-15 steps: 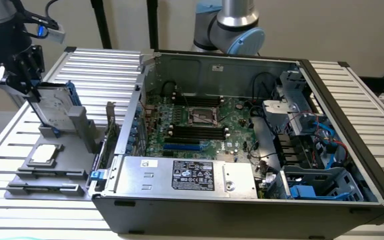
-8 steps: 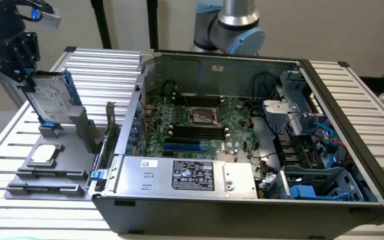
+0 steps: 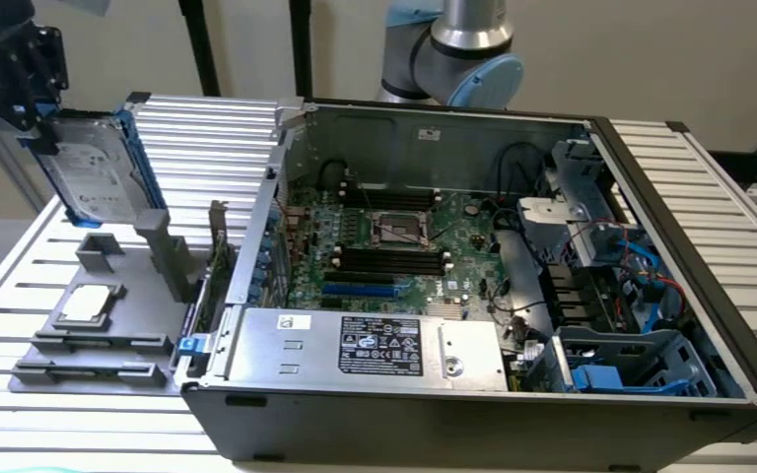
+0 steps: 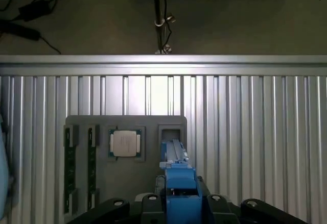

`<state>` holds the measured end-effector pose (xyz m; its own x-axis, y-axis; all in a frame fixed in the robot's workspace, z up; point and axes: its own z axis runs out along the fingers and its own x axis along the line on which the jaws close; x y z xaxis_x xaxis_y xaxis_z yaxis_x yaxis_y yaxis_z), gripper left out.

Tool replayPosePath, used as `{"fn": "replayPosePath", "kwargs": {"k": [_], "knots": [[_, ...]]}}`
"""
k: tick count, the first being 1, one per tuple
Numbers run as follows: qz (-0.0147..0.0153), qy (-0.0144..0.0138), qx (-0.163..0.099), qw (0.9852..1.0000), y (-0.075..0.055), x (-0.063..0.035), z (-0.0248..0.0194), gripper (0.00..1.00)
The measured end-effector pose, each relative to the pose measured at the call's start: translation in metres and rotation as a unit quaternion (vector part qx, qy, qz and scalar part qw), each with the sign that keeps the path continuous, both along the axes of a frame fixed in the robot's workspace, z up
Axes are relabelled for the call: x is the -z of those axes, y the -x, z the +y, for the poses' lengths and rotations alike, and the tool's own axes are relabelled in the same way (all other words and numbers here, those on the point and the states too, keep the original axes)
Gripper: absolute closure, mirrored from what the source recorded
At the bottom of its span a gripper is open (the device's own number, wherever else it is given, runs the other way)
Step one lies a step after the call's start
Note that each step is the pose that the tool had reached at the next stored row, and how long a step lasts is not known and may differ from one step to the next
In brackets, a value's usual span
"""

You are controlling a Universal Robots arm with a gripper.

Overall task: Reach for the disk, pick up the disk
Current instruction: 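Pick up the disk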

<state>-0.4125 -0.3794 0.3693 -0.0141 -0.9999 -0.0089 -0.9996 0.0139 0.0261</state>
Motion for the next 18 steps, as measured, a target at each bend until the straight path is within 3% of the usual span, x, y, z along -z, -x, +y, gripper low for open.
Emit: {"fn": "replayPosePath", "kwargs": {"k": [9, 18], "knots": [[0.0, -0.0001, 0.0, 1.0, -0.016, -0.041, -0.0024, 0.67], [0.0012, -0.0006, 0.0, 1.0, -0.05, -0.0819, -0.0115, 0.67]]}}
